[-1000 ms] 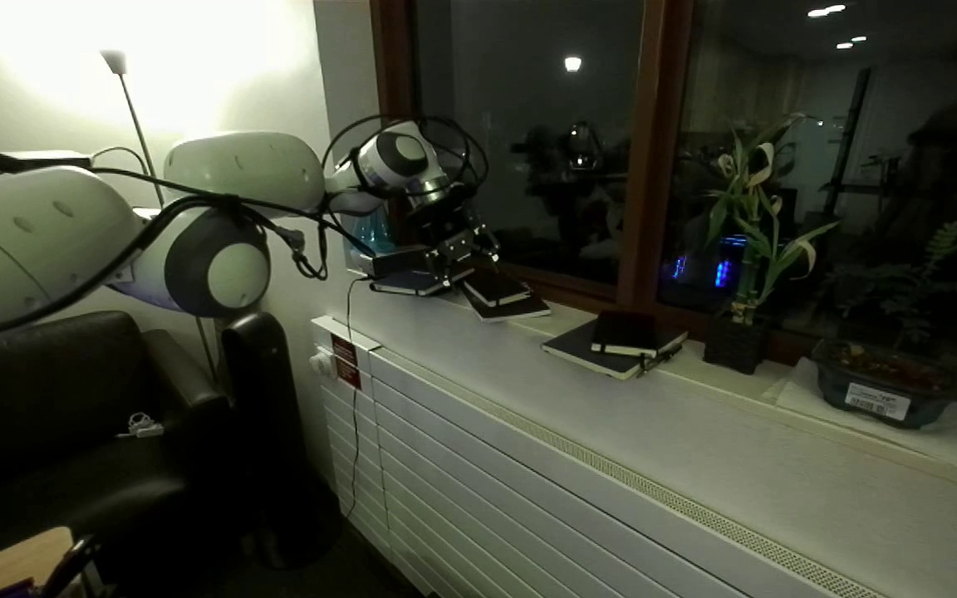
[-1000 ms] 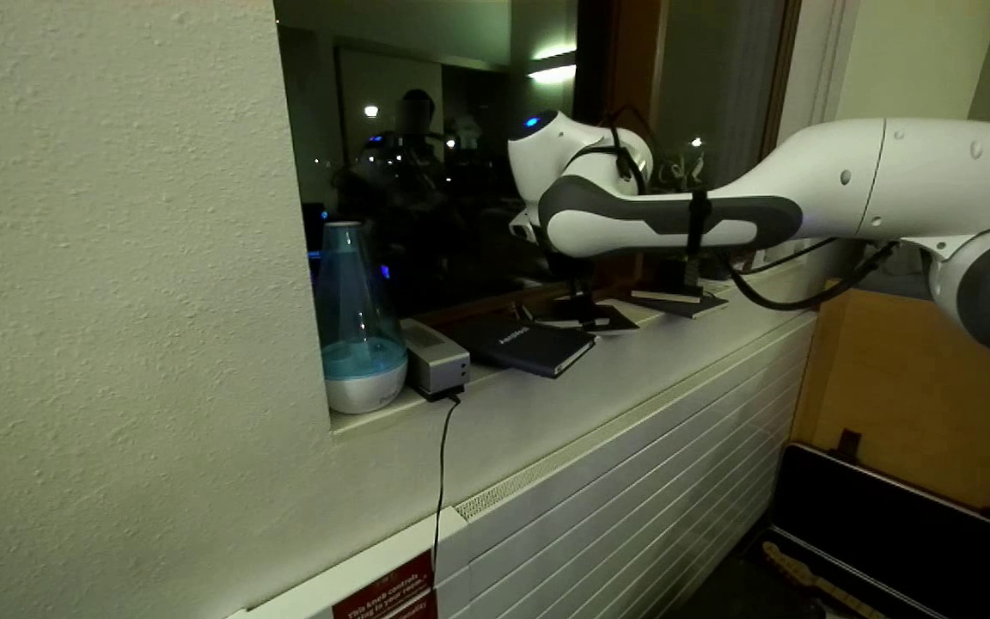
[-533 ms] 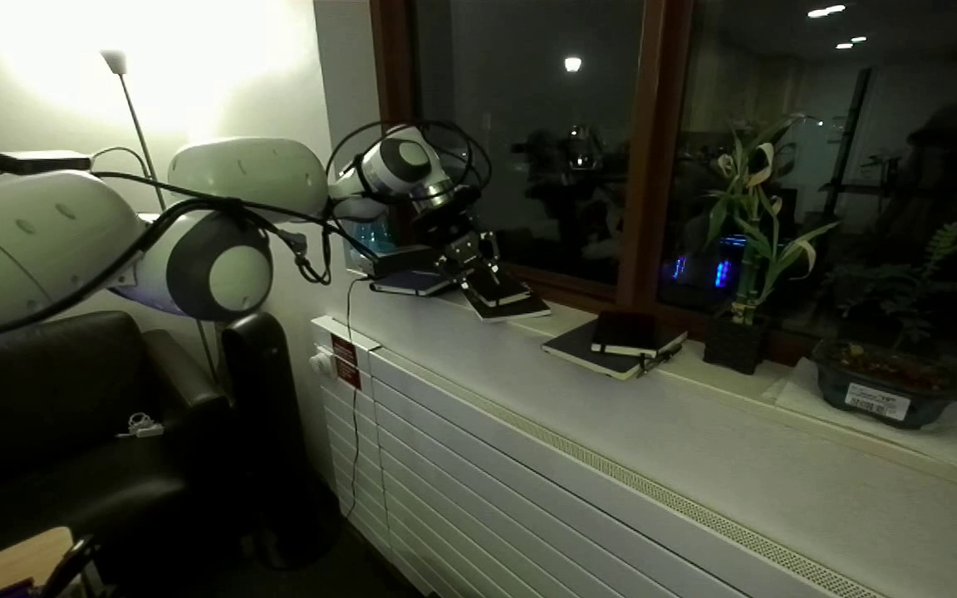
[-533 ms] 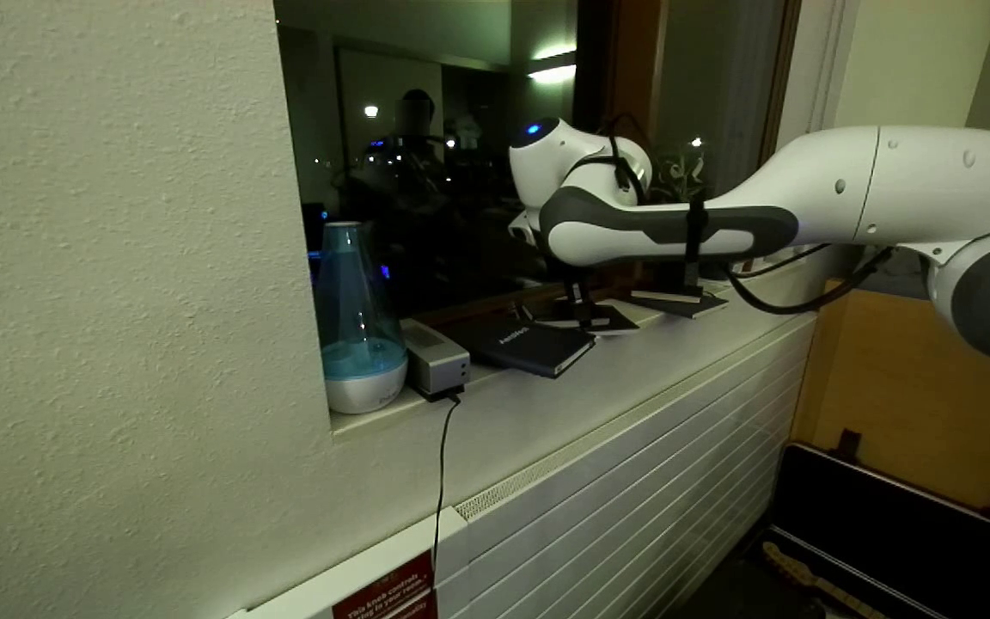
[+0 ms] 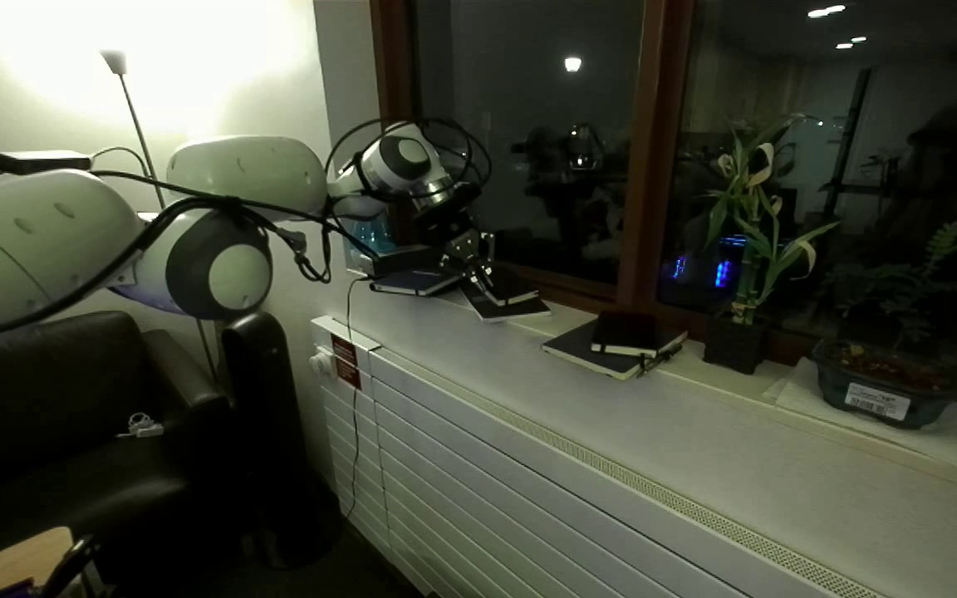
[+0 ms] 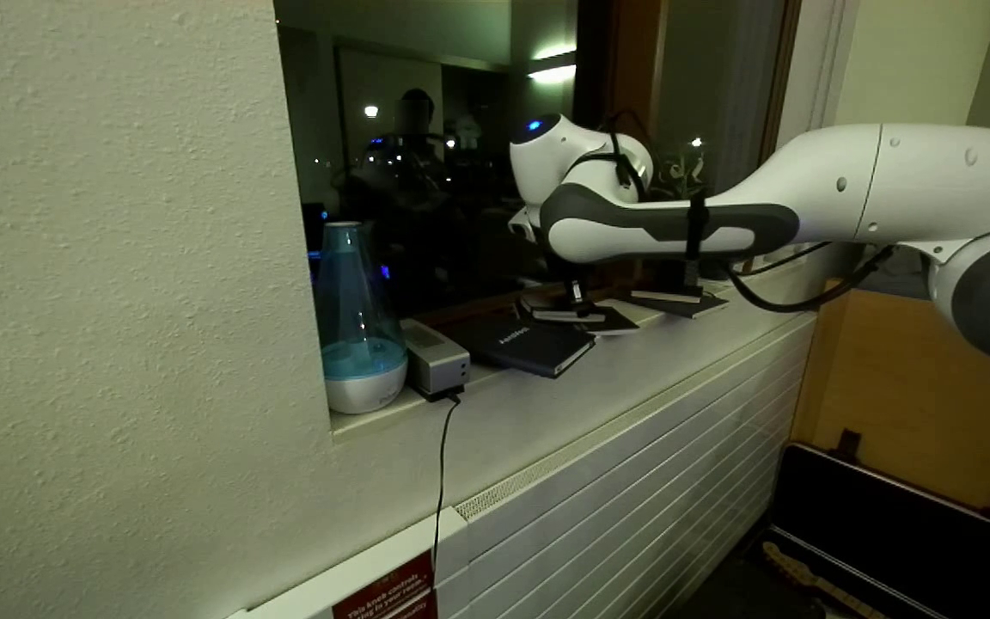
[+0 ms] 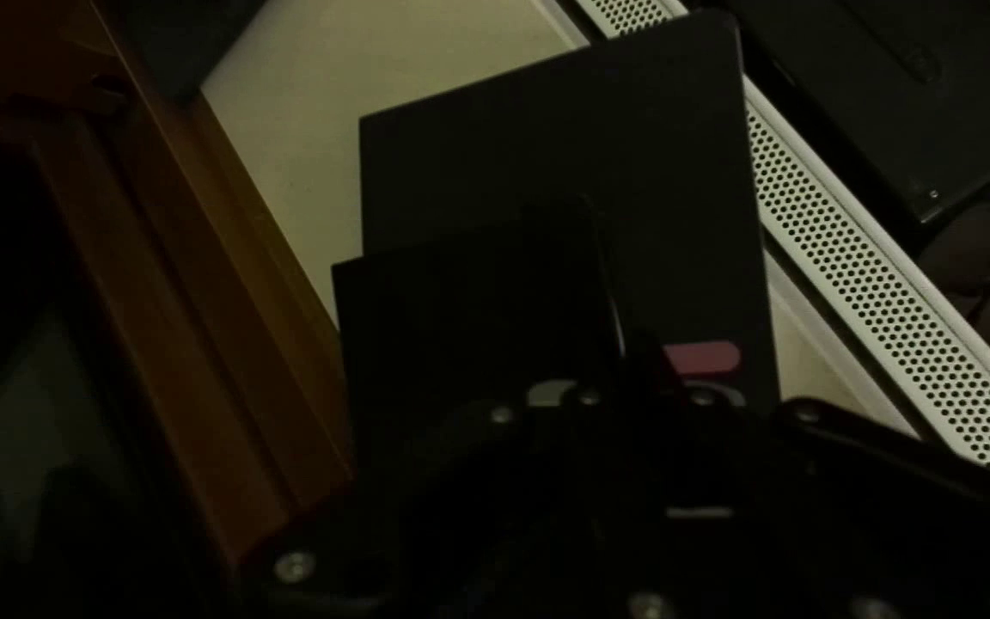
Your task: Put one middle book on top of the book on the left.
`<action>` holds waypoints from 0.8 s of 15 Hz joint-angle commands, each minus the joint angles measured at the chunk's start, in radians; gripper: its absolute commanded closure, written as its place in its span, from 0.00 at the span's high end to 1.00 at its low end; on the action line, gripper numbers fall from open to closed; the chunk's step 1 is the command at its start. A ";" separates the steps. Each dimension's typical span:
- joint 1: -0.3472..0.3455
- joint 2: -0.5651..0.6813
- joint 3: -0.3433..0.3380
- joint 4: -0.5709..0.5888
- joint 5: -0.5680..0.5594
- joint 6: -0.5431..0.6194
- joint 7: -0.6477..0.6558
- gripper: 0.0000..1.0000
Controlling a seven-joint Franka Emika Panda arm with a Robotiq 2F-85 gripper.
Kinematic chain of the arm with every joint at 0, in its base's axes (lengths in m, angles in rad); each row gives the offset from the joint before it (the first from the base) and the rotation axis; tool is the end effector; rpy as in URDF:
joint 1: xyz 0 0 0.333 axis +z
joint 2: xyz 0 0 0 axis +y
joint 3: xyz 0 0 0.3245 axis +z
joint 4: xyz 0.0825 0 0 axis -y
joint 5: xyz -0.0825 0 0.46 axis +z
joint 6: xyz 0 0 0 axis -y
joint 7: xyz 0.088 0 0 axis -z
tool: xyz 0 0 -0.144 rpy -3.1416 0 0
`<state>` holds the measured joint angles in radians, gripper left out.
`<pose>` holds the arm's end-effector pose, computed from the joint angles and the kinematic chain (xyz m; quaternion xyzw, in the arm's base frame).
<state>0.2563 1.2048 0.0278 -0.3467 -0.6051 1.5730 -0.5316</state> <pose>0.8720 0.1527 0.3449 0.8841 0.3697 -0.0276 0.2844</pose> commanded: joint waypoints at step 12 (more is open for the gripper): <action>0.018 -0.130 0.022 0.003 0.006 0.022 0.032 0.00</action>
<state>0.2687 1.1038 0.0468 -0.3439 -0.6009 1.5763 -0.5214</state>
